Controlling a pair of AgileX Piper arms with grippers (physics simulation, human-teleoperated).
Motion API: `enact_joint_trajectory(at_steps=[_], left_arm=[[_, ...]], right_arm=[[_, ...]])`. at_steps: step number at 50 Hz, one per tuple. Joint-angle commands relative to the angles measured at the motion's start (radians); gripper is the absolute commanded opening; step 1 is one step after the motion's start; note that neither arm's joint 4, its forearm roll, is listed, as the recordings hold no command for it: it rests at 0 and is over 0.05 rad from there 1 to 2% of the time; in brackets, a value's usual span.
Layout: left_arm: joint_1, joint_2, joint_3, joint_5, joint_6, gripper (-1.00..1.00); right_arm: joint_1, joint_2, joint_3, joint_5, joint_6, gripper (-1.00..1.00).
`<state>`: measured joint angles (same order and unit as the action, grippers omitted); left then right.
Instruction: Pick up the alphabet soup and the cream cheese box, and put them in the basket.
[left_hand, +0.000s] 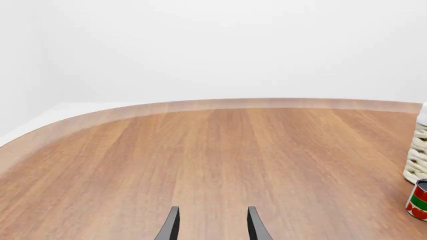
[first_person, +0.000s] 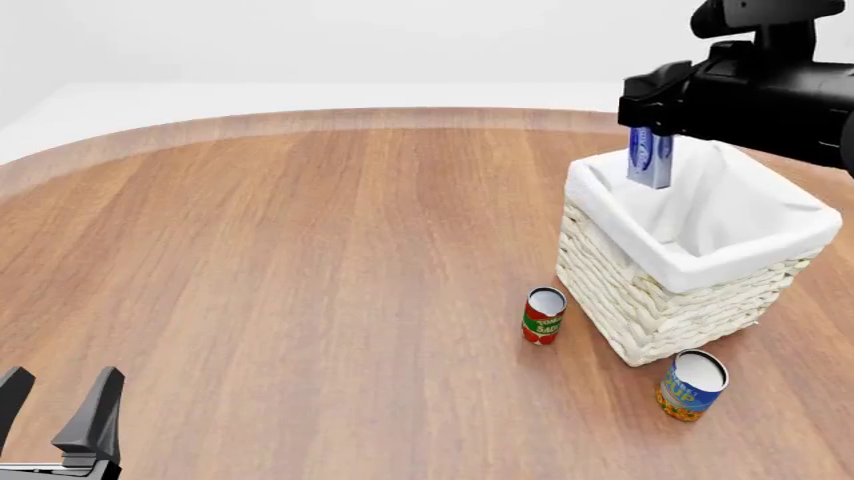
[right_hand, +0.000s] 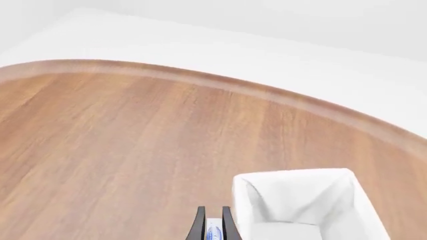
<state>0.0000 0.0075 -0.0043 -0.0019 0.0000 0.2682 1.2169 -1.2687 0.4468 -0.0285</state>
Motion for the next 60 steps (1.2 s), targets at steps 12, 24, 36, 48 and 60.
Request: enact_joint_trajectory(at_steps=[12, 24, 36, 48, 60], left_arm=[[0.000, 0.000, 0.000, 0.000, 0.000, 1.00], [0.000, 0.000, 0.000, 0.000, 0.000, 1.00], [0.000, 0.000, 0.000, 0.000, 0.000, 1.00], [0.000, 0.000, 0.000, 0.000, 0.000, 1.00], [0.000, 0.000, 0.000, 0.000, 0.000, 1.00]], right_arm=[[-0.096, 0.030, 0.000, 0.011, 0.007, -1.00], [-0.117, 0.007, 0.028, 0.027, 0.011, -1.00], [-0.125, -0.016, 0.057, 0.038, 0.025, -1.00], [-0.098, -0.042, 0.083, 0.033, 0.039, -1.00], [-0.098, -0.042, 0.083, 0.033, 0.039, -1.00]])
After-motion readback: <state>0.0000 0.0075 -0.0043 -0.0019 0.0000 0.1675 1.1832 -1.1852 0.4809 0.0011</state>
